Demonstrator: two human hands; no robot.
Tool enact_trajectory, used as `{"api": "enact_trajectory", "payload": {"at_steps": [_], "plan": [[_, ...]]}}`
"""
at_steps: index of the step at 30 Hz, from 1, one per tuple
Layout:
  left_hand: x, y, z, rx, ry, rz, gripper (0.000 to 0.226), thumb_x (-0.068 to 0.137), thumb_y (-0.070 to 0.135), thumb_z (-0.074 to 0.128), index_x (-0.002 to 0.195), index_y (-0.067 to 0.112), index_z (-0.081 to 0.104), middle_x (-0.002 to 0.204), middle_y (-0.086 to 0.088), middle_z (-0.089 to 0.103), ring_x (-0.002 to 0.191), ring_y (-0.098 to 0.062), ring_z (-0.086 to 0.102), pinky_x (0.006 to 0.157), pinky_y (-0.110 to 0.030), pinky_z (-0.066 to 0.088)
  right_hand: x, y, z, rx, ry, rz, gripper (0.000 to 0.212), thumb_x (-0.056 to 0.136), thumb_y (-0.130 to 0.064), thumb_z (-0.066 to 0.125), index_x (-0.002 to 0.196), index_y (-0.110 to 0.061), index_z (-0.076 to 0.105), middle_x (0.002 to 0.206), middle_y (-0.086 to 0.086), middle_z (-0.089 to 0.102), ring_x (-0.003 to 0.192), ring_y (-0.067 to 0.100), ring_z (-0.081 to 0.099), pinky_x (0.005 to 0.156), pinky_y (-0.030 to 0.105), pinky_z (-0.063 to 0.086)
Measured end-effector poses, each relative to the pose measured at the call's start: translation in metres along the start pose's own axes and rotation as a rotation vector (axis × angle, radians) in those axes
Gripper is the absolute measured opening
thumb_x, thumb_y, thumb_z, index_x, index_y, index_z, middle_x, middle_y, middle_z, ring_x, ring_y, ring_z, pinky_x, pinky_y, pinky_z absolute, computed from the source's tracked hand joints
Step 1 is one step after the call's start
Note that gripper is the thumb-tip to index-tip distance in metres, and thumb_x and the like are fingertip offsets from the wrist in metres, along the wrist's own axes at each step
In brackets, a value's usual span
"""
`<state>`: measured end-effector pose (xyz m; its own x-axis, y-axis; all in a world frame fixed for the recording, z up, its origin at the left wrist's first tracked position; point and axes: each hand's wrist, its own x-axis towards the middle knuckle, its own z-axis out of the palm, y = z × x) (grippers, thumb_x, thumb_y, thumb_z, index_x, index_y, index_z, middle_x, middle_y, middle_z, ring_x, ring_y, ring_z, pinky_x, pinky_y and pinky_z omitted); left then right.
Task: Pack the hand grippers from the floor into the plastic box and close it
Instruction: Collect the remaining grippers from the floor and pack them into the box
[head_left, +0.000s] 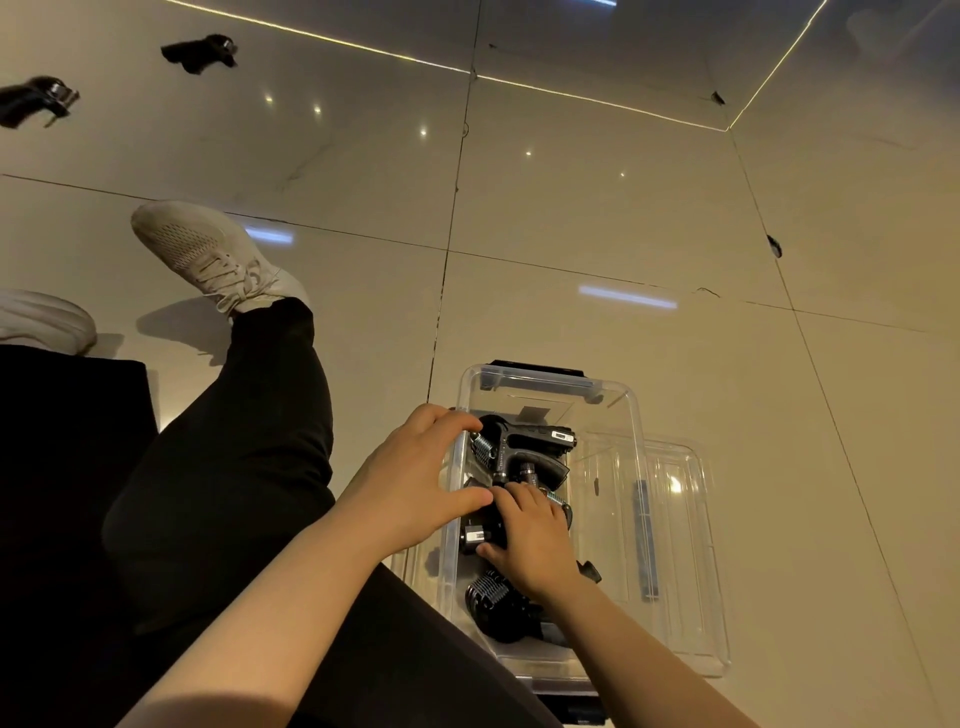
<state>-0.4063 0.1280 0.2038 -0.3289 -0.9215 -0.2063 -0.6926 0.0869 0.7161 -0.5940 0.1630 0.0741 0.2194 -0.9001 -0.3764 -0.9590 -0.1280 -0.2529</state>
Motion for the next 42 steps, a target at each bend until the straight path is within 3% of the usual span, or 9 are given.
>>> {"api": "enact_trajectory", "payload": {"at_steps": [7, 11, 14, 18, 21, 24, 29, 36, 42], "plan": [[-0.011, 0.002, -0.011, -0.026, 0.160, 0.029, 0.043, 0.083, 0.038, 0.063, 0.123, 0.031, 0.049, 0.116, 0.018, 0.042, 0.104, -0.001, 0.045, 0.089, -0.020, 0.041, -0.001, 0.000, -0.011, 0.003, -0.060, 0.044, 0.070, 0.083, -0.047, 0.059, 0.143, -0.028, 0.028, 0.147, -0.003, 0.031, 0.136, 0.020, 0.028, 0.111, 0.044, 0.023], [-0.025, 0.004, -0.021, -0.122, 0.298, 0.043, 0.025, 0.085, 0.029, 0.064, 0.109, 0.029, 0.059, 0.106, 0.016, 0.055, 0.098, 0.000, 0.052, 0.086, -0.021, 0.046, -0.009, -0.014, -0.038, 0.157, 0.093, 0.063, 0.060, 0.086, -0.042, 0.058, 0.140, -0.026, 0.037, 0.141, -0.003, 0.041, 0.129, 0.017, 0.039, 0.106, 0.037, 0.034], [-0.049, 0.008, -0.039, -0.211, 0.439, 0.048, 0.018, 0.084, 0.020, 0.065, 0.096, 0.033, 0.061, 0.096, 0.020, 0.060, 0.093, 0.003, 0.057, 0.080, -0.011, 0.044, -0.013, -0.033, -0.073, 0.265, 0.183, 0.026, 0.054, 0.087, -0.039, 0.059, 0.136, -0.024, 0.043, 0.137, -0.003, 0.048, 0.122, 0.016, 0.048, 0.101, 0.037, 0.040], [-0.092, 0.016, -0.074, -0.297, 0.578, 0.019, 0.017, 0.086, 0.013, 0.063, 0.097, 0.026, 0.065, 0.094, 0.018, 0.063, 0.091, 0.009, 0.057, 0.073, -0.001, 0.040, -0.018, -0.076, -0.125, 0.423, 0.317, -0.089, 0.045, 0.089, -0.035, 0.060, 0.131, -0.023, 0.049, 0.132, -0.004, 0.052, 0.118, 0.012, 0.050, 0.098, 0.032, 0.043], [-0.127, 0.018, -0.110, -0.301, 0.681, -0.001, 0.017, 0.086, 0.016, 0.063, 0.096, 0.029, 0.065, 0.096, 0.017, 0.065, 0.090, 0.008, 0.058, 0.076, -0.002, 0.042, -0.022, -0.128, -0.158, 0.519, 0.352, -0.225, 0.039, 0.090, -0.033, 0.060, 0.127, -0.024, 0.051, 0.127, -0.006, 0.055, 0.109, 0.007, 0.051, 0.089, 0.025, 0.043], [-0.168, 0.018, -0.148, -0.275, 0.811, -0.026, 0.013, 0.086, 0.021, 0.063, 0.097, 0.027, 0.066, 0.096, 0.016, 0.066, 0.092, 0.005, 0.060, 0.079, -0.007, 0.046, -0.027, -0.188, -0.182, 0.564, 0.341, -0.389, 0.038, 0.090, -0.034, 0.060, 0.126, -0.026, 0.052, 0.125, -0.009, 0.055, 0.107, 0.004, 0.051, 0.083, 0.019, 0.040], [-0.228, 0.001, -0.199, -0.206, 1.010, -0.133, 0.009, 0.085, 0.019, 0.065, 0.088, 0.027, 0.067, 0.085, 0.017, 0.066, 0.082, 0.009, 0.060, 0.067, 0.002, 0.038, -0.038, -0.279, -0.214, 0.613, 0.295, -0.639, 0.028, 0.090, -0.037, 0.058, 0.116, -0.029, 0.056, 0.109, -0.017, 0.055, 0.100, 0.000, 0.054, 0.072, 0.010, 0.038], [-0.291, -0.075, -0.238, -0.130, 1.175, -0.407, 0.007, 0.083, 0.023, 0.066, 0.089, 0.026, 0.068, 0.085, 0.016, 0.068, 0.081, 0.009, 0.059, 0.068, 0.003, 0.039, -0.017, -0.399, -0.217, 0.665, 0.147, -0.802, 0.023, 0.089, -0.032, 0.061, 0.111, -0.031, 0.058, 0.106, -0.012, 0.063, 0.098, 0.002, 0.059, 0.085, 0.021, 0.046], [-0.307, -0.138, -0.277, -0.115, 1.252, -0.504, 0.006, 0.083, 0.022, 0.066, 0.085, 0.028, 0.068, 0.080, 0.017, 0.067, 0.078, 0.010, 0.058, 0.062, 0.002, 0.037, 0.008, -0.479, -0.181, 0.677, -0.003, -0.884, 0.019, 0.089, -0.028, 0.060, 0.106, -0.035, 0.057, 0.103, -0.016, 0.062, 0.096, -0.005, 0.056, 0.076, 0.008, 0.037]]}}
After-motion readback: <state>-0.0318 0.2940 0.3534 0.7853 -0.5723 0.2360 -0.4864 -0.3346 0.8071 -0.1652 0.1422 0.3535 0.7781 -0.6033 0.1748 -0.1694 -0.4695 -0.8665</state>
